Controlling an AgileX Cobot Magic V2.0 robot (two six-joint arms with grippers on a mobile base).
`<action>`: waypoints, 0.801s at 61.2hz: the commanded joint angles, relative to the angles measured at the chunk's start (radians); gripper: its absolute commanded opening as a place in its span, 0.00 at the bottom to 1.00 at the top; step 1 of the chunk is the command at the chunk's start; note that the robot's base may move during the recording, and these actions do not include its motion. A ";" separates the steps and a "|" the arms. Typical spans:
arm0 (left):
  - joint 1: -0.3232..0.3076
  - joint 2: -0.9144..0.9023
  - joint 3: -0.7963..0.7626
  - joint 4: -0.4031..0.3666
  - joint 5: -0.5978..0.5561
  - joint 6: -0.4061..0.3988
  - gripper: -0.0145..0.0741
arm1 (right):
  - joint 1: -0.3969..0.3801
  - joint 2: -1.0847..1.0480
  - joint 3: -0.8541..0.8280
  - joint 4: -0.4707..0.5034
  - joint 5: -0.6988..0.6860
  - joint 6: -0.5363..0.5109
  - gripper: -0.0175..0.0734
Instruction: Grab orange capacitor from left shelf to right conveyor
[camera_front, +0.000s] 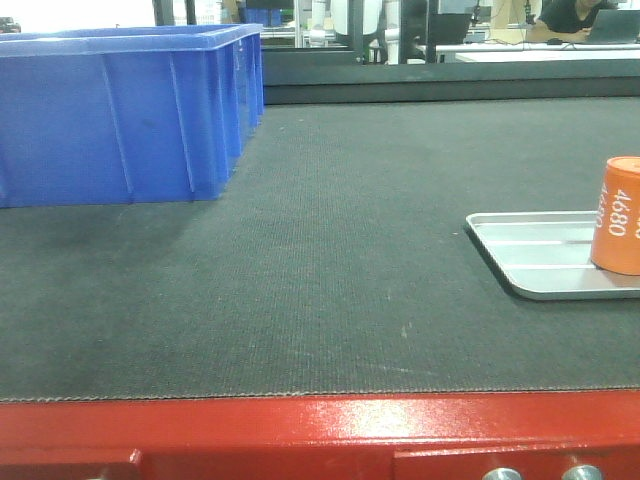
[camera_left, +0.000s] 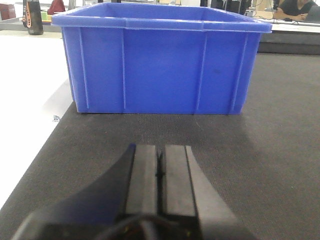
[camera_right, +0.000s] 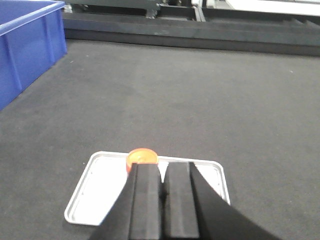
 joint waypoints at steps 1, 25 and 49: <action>0.002 -0.011 -0.003 -0.002 -0.089 -0.002 0.02 | -0.035 -0.048 0.051 0.057 -0.145 -0.051 0.25; 0.002 -0.011 -0.003 -0.002 -0.089 -0.002 0.02 | -0.076 -0.238 0.391 0.075 -0.355 -0.034 0.25; 0.002 -0.011 -0.003 -0.002 -0.089 -0.002 0.02 | -0.076 -0.238 0.445 0.075 -0.410 0.029 0.25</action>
